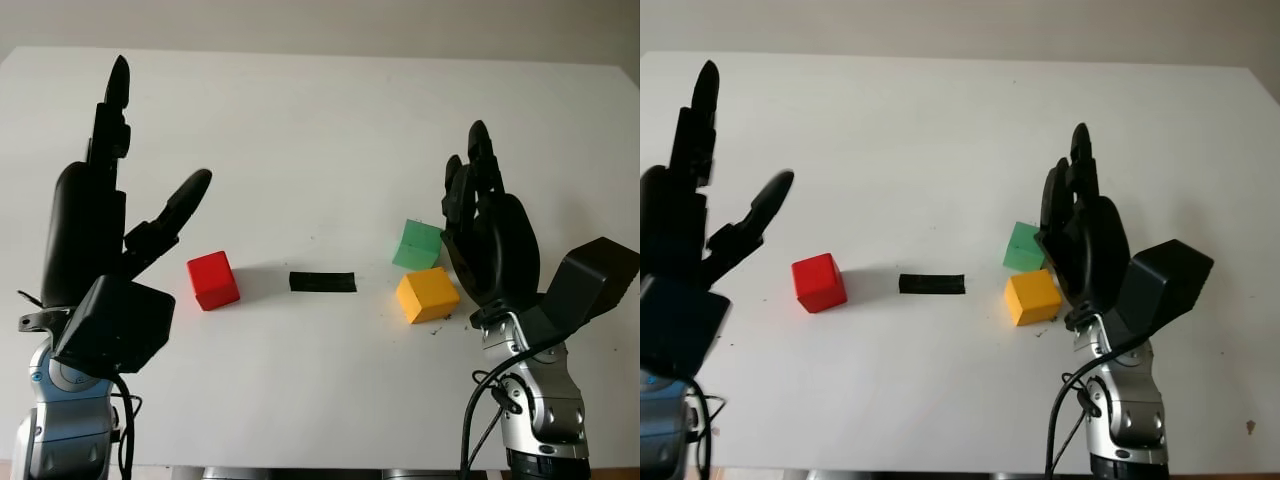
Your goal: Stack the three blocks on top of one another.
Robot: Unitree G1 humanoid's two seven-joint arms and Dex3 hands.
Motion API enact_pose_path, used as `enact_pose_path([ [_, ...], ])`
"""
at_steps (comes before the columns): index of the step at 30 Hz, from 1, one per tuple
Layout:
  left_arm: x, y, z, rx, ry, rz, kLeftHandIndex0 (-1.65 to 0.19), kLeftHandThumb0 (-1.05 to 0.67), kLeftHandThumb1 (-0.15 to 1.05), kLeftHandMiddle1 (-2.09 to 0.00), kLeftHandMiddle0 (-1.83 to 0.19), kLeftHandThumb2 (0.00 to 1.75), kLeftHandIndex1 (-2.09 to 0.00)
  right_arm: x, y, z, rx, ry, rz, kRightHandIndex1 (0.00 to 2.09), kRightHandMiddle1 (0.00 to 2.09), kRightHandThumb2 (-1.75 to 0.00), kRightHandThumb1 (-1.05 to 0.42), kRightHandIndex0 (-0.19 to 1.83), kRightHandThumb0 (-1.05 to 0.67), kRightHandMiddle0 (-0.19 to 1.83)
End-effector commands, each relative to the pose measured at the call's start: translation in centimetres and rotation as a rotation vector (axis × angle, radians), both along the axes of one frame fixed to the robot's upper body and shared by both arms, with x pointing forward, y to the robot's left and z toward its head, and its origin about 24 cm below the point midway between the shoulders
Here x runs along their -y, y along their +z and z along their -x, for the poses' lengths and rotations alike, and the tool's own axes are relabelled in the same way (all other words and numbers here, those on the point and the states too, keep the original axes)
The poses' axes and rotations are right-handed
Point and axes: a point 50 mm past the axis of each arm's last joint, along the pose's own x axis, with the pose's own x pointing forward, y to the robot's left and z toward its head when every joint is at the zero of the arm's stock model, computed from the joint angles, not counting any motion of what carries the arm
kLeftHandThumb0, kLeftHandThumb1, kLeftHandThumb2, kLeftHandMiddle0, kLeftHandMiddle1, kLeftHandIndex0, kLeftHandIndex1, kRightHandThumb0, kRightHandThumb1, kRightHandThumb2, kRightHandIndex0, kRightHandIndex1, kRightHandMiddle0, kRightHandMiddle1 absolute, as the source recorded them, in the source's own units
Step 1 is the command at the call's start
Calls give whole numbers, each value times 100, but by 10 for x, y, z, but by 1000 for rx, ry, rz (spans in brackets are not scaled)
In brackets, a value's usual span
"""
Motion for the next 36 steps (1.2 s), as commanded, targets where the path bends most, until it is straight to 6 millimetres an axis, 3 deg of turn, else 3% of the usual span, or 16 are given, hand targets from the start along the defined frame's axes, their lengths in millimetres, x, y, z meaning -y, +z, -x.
enact_pose_path([
  [1, 4, 7, 9, -35, 2, -57, -34, -79, 99, -5, -16, 5, -16, 3, 4, 3, 28, -10, 6, 0, 0, -69, -105, -19, -70, -19],
  [10, 11, 7, 20, -228, 16, -278, -43, -88, 92, -4, -7, 4, -13, 6, 5, 6, 29, -7, 35, 0, 0, -70, -105, -19, -71, -19],
  [15, 9, 1, 19, -331, 31, -413, -47, -96, 97, -5, -7, 6, -11, 7, 6, 6, 24, -5, 44, 0, 0, -70, -105, -19, -71, -19],
  [24, 11, -10, 9, -382, 84, -576, -44, -92, 94, -4, -4, 5, -7, 7, 7, 8, 18, -14, 21, 0, 0, -69, -105, -19, -70, -19],
  [30, 11, -14, 4, -390, 117, -608, -44, -88, 88, -5, -3, 3, -6, 8, 6, 9, 19, -11, 16, 0, 0, -69, -105, -19, -69, -19],
  [36, 9, -23, -4, -416, 145, -653, -43, -89, 90, -6, -5, 5, -6, 7, 5, 9, 18, -11, 24, 0, 0, -69, -105, -19, -70, -19],
])
